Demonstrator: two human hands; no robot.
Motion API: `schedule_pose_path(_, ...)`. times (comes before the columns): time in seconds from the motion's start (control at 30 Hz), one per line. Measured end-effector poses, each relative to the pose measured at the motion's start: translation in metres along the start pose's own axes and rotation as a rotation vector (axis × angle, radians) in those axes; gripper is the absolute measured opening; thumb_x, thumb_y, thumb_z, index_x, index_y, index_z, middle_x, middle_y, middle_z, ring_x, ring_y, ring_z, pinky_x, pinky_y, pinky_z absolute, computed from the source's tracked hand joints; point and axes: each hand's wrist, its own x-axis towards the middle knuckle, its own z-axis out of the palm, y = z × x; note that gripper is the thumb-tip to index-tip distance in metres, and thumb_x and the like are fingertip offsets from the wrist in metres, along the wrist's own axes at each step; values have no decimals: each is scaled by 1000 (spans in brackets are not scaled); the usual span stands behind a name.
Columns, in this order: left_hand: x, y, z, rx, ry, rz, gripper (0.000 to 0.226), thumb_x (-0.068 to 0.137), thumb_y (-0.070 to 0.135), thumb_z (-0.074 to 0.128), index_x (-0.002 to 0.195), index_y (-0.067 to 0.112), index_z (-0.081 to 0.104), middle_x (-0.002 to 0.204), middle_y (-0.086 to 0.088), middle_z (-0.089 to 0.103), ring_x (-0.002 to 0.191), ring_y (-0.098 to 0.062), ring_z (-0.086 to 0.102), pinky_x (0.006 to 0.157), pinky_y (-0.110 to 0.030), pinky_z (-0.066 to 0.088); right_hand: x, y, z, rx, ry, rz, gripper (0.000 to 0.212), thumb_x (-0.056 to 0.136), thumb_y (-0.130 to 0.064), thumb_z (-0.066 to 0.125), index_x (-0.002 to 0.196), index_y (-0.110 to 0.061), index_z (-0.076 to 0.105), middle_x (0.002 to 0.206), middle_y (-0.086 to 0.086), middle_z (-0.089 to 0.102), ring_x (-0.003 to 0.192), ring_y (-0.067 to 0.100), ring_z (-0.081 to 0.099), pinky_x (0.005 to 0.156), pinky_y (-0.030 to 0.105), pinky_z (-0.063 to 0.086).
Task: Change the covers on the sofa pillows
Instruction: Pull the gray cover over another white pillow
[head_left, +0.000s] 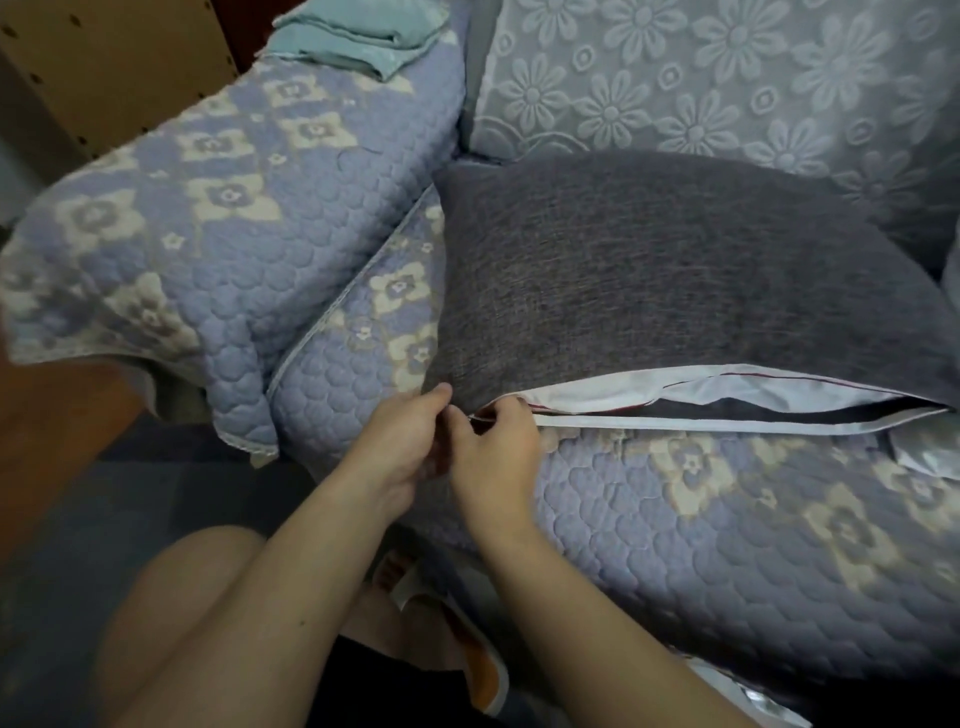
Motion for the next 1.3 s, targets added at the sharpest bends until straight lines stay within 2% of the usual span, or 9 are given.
schedule_pose_path(0.1, 2, -2, 3, -26, 53, 47, 23, 106, 18, 49, 84, 15, 56, 60, -2, 62, 54, -15, 56, 51, -27, 46, -4, 6, -8, -78, -6, -157, 19, 89, -25, 71, 78, -12, 62, 83, 3, 64, 80, 20, 57, 74, 29, 37)
schedule_pose_path(0.27, 5, -5, 3, 25, 113, 90, 23, 105, 20, 49, 84, 15, 55, 57, -2, 55, 48, -13, 49, 50, -27, 42, -4, 11, -22, -177, 45, -401, 14, 90, -18, 68, 77, -14, 67, 75, -2, 66, 69, 13, 58, 66, 27, 45)
schedule_pose_path(0.5, 1, -9, 2, 14, 132, 80, 21, 106, 20, 48, 86, 13, 53, 55, -1, 53, 50, -18, 54, 53, -30, 46, -6, 11, -24, -158, -66, -282, 25, 99, -23, 58, 77, -15, 50, 66, -2, 58, 63, 17, 55, 61, 38, 42)
schedule_pose_path(0.67, -1, -2, -1, -77, 157, 46, 18, 106, 17, 49, 89, 12, 54, 58, -3, 52, 52, -18, 54, 58, -31, 48, 6, 18, -39, -98, -36, -238, 31, 96, -16, 63, 71, -17, 45, 60, -11, 48, 60, 10, 49, 56, 22, 31)
schedule_pose_path(0.83, -2, -1, 2, -75, 162, 34, 15, 106, 17, 49, 93, 12, 55, 62, -4, 54, 55, -18, 56, 59, -31, 50, 13, 27, -63, -132, -18, -288, 31, 95, -13, 64, 72, -23, 45, 61, -17, 50, 66, -1, 54, 58, 9, 36)
schedule_pose_path(1.0, 3, -1, 5, -89, 194, 9, 16, 106, 23, 49, 97, 12, 56, 61, -3, 51, 55, -18, 55, 56, -30, 48, 9, 20, -57, -136, 45, -336, 26, 96, -16, 62, 73, -16, 51, 66, -7, 58, 63, 9, 54, 57, 23, 37)
schedule_pose_path(1.07, -1, -4, 7, -105, 134, -84, 26, 104, 37, 52, 100, 12, 57, 63, -3, 51, 57, -19, 55, 55, -29, 48, 8, 19, -55, -122, 66, -374, 23, 95, -16, 64, 74, -13, 55, 70, -3, 61, 65, 11, 54, 60, 26, 40)
schedule_pose_path(1.17, -10, -14, 12, -126, -30, -197, 48, 96, 56, 56, 98, 9, 60, 73, -7, 56, 65, -22, 57, 60, -33, 50, 8, 21, -57, -99, 105, -388, 20, 91, -14, 70, 74, -12, 58, 69, -4, 60, 63, 10, 53, 59, 22, 40)
schedule_pose_path(1.3, -12, -18, 16, -269, -68, -81, 31, 98, 39, 62, 96, 8, 67, 75, -5, 60, 67, -17, 58, 65, -29, 49, 6, 22, -55, -92, 90, -320, 17, 90, -21, 71, 76, -15, 64, 73, -7, 65, 67, 10, 59, 64, 33, 49)
